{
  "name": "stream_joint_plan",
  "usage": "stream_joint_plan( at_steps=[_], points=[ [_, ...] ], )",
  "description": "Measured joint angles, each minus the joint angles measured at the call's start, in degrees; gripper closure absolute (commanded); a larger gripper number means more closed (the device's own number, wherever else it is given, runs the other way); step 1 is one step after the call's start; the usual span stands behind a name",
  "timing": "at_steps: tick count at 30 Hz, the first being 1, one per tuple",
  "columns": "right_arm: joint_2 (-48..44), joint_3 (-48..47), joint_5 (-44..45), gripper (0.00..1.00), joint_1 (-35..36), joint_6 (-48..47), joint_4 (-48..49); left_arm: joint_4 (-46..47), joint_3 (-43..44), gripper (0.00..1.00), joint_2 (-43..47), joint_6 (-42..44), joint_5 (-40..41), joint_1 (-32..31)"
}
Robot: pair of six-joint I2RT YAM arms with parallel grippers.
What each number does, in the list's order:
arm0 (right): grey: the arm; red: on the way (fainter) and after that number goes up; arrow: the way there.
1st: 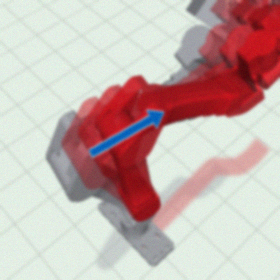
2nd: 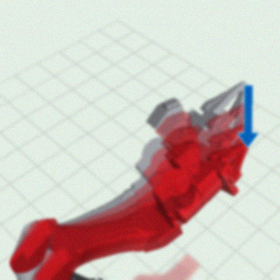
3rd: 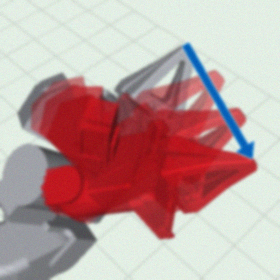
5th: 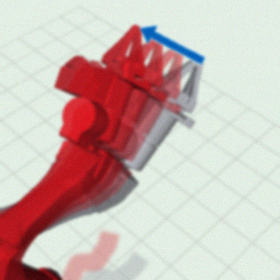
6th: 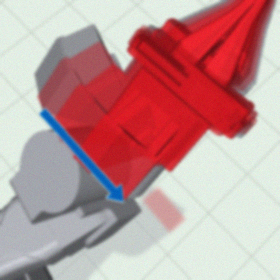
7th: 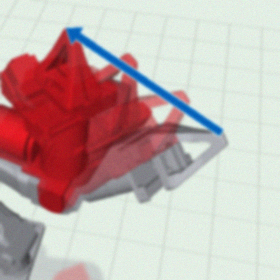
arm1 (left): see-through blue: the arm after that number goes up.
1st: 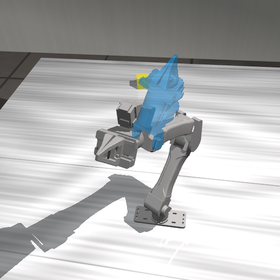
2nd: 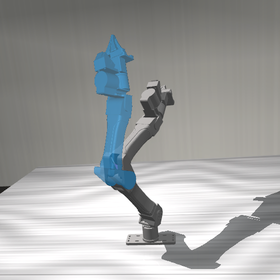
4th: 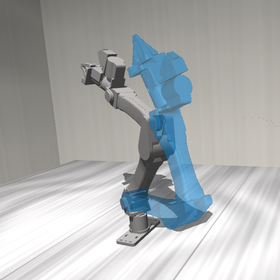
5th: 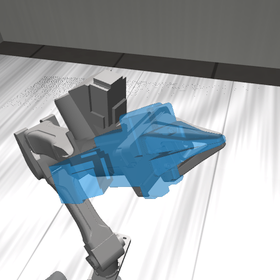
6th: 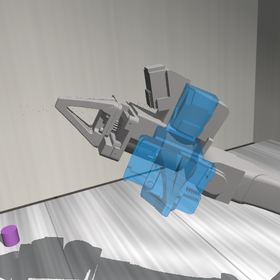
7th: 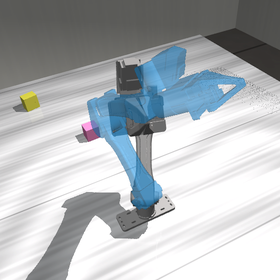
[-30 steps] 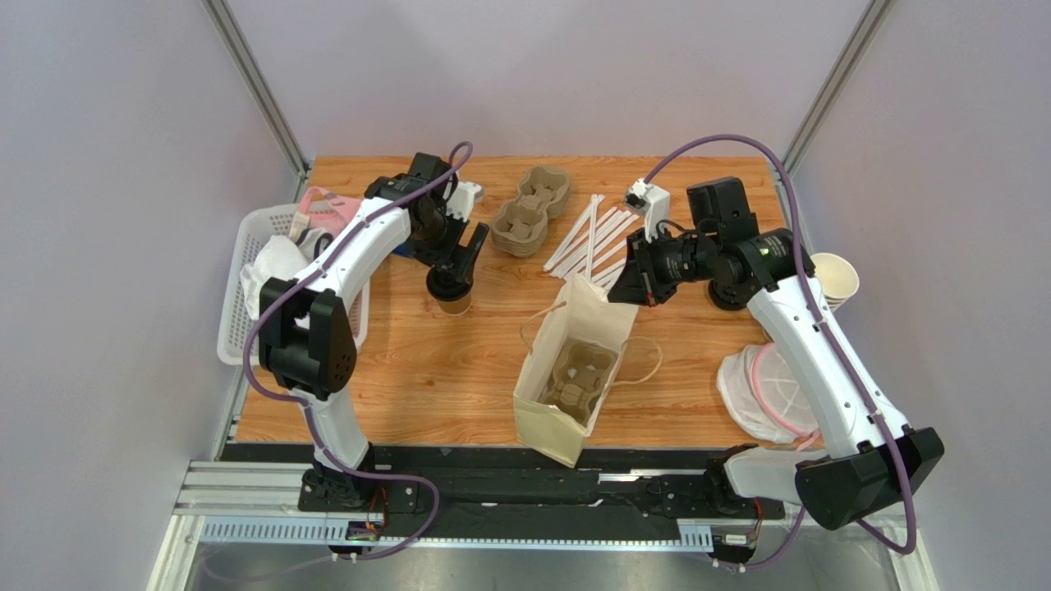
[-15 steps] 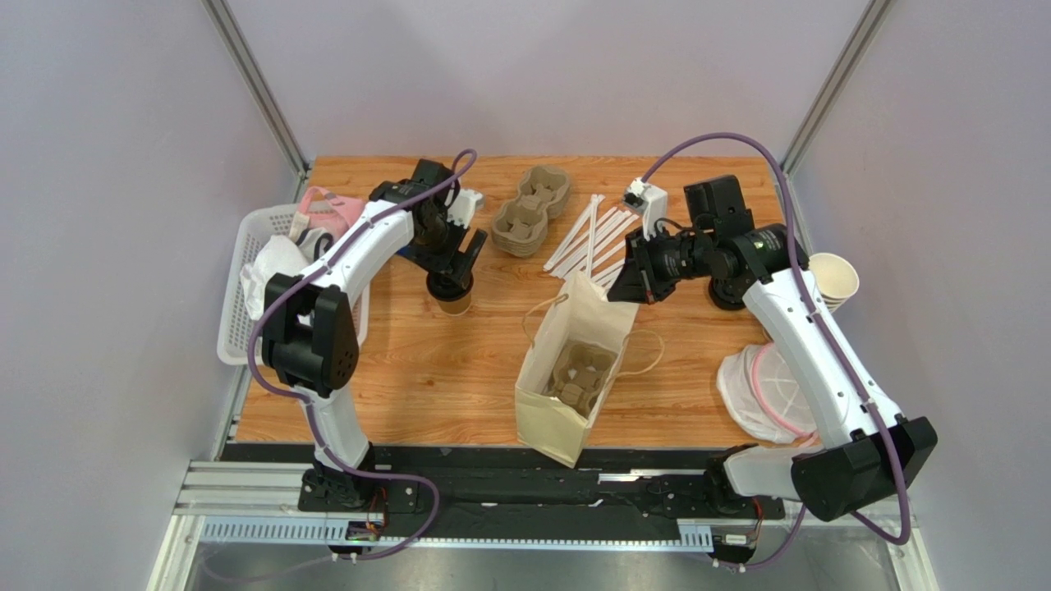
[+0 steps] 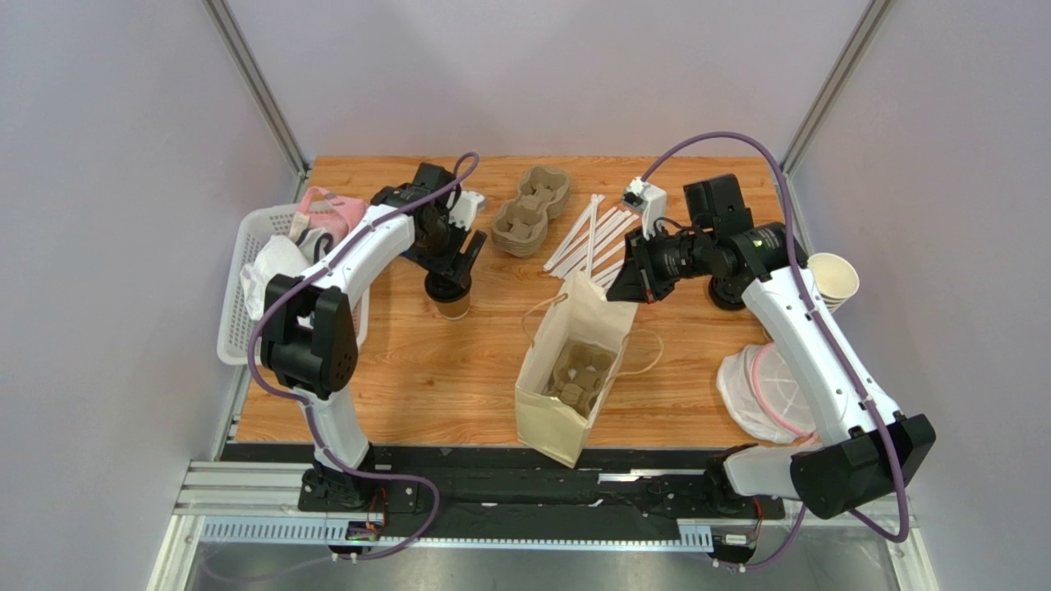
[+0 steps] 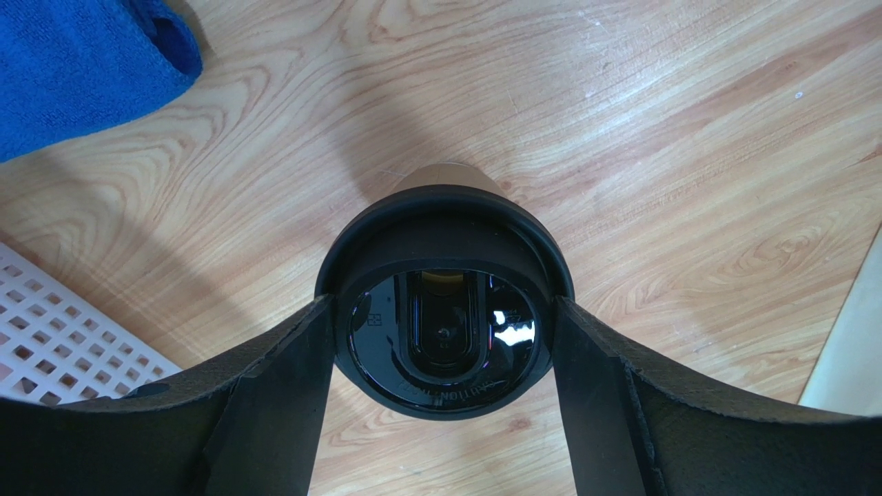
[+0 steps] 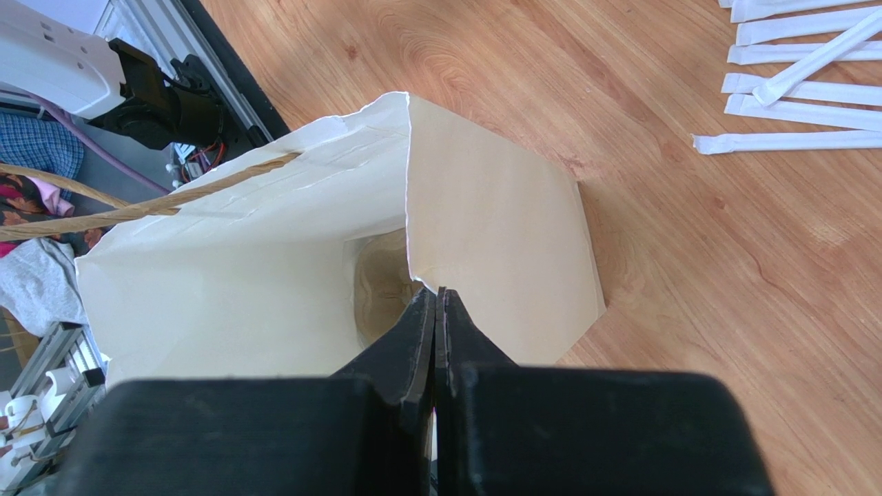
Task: Pack the takeout coffee
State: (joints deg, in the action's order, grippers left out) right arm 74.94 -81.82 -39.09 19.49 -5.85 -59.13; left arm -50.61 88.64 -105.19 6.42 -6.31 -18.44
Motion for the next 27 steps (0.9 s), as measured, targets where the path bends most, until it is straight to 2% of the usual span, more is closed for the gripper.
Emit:
stream_joint_plan(
  at_steps=[13, 27],
  points=[
    [0.48, -0.15, -0.5, 1.0, -0.2, 0.0, -0.09, 8.61, -9.03, 0.28, 5.4, -0.11, 0.5, -0.44],
    [1.07, -0.74, -0.83, 1.0, -0.44, 0.0, -0.17, 13.66, -10.38, 0.32, 4.33, -0.07, 1.46, -0.44]
  ],
)
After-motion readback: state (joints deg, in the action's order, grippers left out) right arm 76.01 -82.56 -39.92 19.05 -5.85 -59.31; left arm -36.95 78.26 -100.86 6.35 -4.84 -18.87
